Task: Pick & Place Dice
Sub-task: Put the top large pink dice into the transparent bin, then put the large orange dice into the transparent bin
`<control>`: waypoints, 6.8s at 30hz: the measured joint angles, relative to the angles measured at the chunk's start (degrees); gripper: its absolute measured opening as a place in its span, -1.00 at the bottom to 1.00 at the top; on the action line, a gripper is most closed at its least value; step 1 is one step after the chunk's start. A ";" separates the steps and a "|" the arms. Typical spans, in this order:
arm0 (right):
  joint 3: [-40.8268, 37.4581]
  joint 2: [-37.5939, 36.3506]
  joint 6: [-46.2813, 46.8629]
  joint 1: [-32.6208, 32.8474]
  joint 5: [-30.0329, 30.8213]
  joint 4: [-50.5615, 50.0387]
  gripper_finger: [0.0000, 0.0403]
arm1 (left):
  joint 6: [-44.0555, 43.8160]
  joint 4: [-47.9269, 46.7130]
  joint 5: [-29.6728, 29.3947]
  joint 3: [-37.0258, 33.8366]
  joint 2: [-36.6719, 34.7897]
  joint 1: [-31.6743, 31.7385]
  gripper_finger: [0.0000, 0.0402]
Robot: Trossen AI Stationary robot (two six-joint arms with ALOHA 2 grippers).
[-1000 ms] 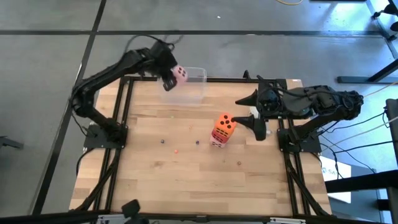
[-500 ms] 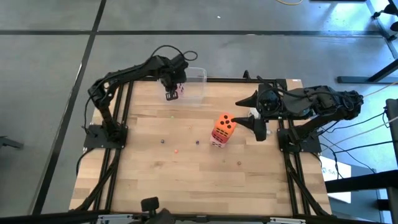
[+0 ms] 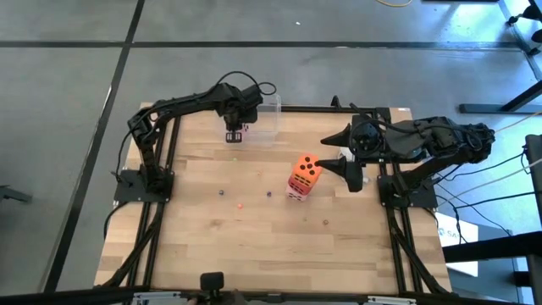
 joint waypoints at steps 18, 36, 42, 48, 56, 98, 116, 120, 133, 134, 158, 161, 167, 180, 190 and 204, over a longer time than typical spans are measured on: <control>0.00 0.03 -0.02 0.00 -0.20 -1.31 0.59 | -0.85 -0.32 0.21 0.00 0.00 0.02 -0.87; 0.00 0.04 -1.53 0.00 -0.60 -1.41 0.59 | -7.93 -4.15 -4.70 0.00 0.00 -0.29 0.36; 0.02 0.04 -1.58 0.00 -0.57 -3.00 0.59 | -8.60 -5.05 -5.67 0.74 -1.03 -0.73 0.44; 0.02 0.04 -2.21 0.00 -0.09 -3.59 0.59 | -11.02 -4.78 -3.66 5.51 -3.66 -1.16 0.41; 0.02 0.04 -3.30 0.00 4.07 -9.67 0.59 | -23.06 5.93 19.67 7.06 -13.72 -0.94 0.41; 0.00 12.96 -45.07 5.82 10.31 -30.22 0.27 | -67.56 46.52 15.68 -17.40 -34.36 -30.69 0.41; 0.00 14.91 -46.21 6.03 14.57 -28.11 0.52 | -66.60 46.06 13.04 -17.35 -34.36 -30.67 0.41; 0.00 14.91 -48.37 6.03 13.38 -27.05 0.74 | -66.02 46.06 11.94 -17.35 -34.36 -30.67 0.41; -2.83 14.95 -51.33 3.97 8.35 -25.99 0.92 | -65.57 46.02 11.63 -17.32 -35.69 -30.67 0.41; -3.59 14.95 -51.48 3.67 8.19 -25.97 0.92 | -65.29 46.06 11.62 -17.31 -36.04 -30.67 0.41; -15.46 14.71 -61.56 -6.25 1.18 -15.52 0.91 | -64.96 46.04 11.62 -17.31 -37.20 -30.67 0.41; -18.15 14.25 -61.39 -7.12 -0.17 -14.09 0.91 | -64.96 46.02 11.62 -17.31 -37.20 -30.67 0.41; -20.76 14.10 -61.03 -7.06 1.04 -11.97 0.78 | -64.96 46.03 11.77 -17.31 -37.20 -30.67 0.41; -20.63 13.99 -53.80 -6.32 -0.61 -9.54 0.55 | -64.06 46.04 11.82 -17.31 -37.20 -30.67 0.41; -20.65 13.99 -50.19 -4.35 -0.53 -8.36 0.18 | -63.95 46.04 11.82 -17.31 -37.20 -30.64 0.41; -20.76 14.01 -44.54 -1.60 2.72 -8.79 0.09 | -63.78 46.04 11.82 -17.35 -37.20 -30.66 0.41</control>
